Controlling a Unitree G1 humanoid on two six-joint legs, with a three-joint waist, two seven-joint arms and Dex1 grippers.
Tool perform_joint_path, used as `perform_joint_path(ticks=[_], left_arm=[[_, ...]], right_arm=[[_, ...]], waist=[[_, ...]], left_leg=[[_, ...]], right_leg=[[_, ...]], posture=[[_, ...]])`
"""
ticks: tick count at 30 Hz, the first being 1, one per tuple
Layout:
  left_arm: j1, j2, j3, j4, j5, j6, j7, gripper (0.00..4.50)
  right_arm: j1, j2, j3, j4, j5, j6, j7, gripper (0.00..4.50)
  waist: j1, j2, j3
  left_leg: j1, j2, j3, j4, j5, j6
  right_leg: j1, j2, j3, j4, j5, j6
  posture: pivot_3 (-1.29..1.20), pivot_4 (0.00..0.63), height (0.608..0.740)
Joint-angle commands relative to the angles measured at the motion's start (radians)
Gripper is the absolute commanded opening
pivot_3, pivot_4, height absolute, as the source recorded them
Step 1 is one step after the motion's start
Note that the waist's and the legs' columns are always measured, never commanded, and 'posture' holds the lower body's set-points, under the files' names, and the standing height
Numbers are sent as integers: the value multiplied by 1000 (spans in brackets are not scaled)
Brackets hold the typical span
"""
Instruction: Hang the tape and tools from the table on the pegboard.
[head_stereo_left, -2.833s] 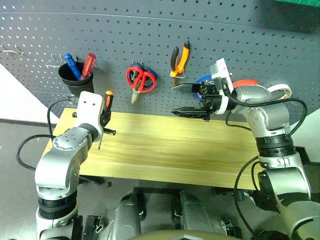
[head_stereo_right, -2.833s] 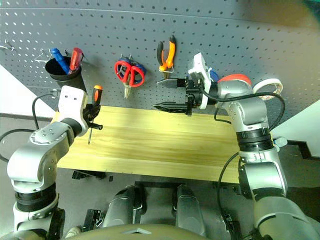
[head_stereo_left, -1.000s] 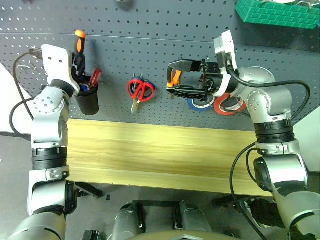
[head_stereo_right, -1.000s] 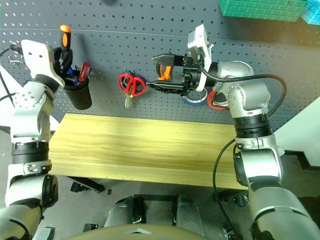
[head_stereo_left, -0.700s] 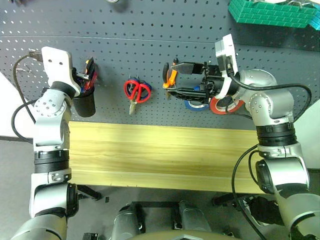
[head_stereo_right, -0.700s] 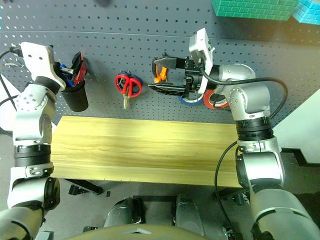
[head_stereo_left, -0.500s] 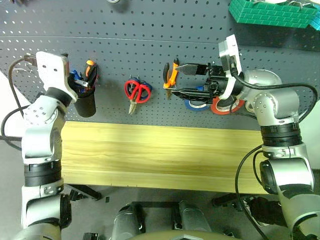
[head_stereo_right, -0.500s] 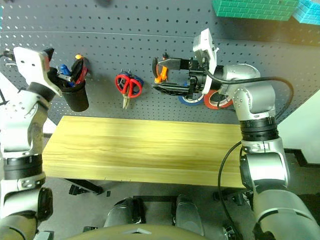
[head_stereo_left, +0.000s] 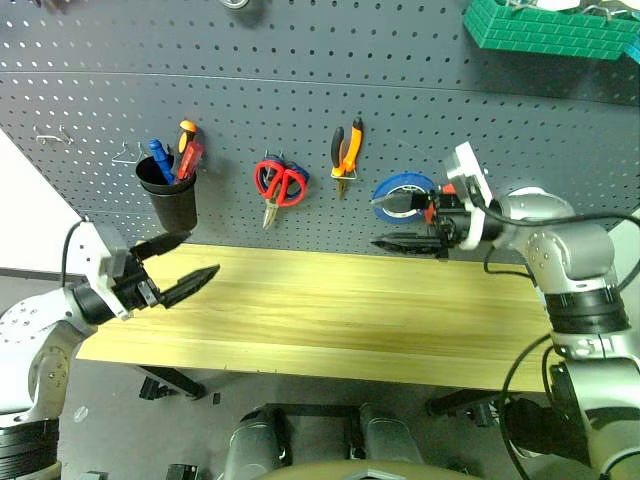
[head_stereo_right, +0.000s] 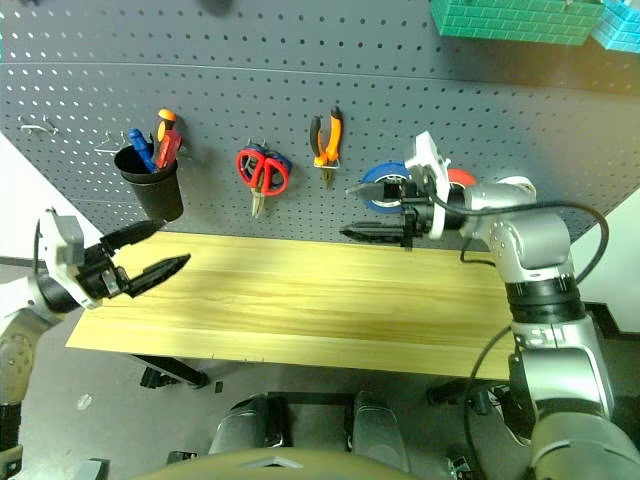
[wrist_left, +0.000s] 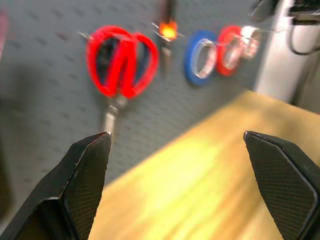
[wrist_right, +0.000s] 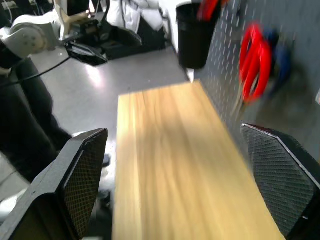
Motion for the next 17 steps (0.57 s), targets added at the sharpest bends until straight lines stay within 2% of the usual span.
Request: perform_joint_path(ticks=[1, 7, 12, 17], left_arm=[[-8, 4, -40, 67, 33, -143, -130, 4439], [-34, 28, -34, 215, 28, -258, -266, 4439], [-35, 23, -29, 238, 10, -251, -273, 4439], [-4, 22, -27, 216, 17, -246, -257, 4439]], right_arm=[[51, -34, -31, -41, 7, -27, 23, 4500], [118, -29, -2, 33, -45, -117, 50, 4500], [69, -1, 50, 100, -100, -177, 78, 4500], [16, 39, 80, 148, -134, -195, 71, 4500]], waist=[[0, 0, 0], [-12, 4, 2], [-9, 11, 9], [-7, 15, 13]], left_leg=[[0, 0, 0, 0, -2, 3], [2, 1, -2, 0, -5, 6], [13, 2, -2, -1, -7, 6], [14, 2, -1, -2, -8, 6]], right_leg=[[0, 0, 0, 0, 0, 0], [1, -1, 0, 0, -1, -2], [8, -1, 0, 0, -4, -5], [9, -4, 1, 0, -5, -6]], posture=[[-12, 101, 730], [-13, 119, 730], [11, 146, 730], [18, 143, 730]])
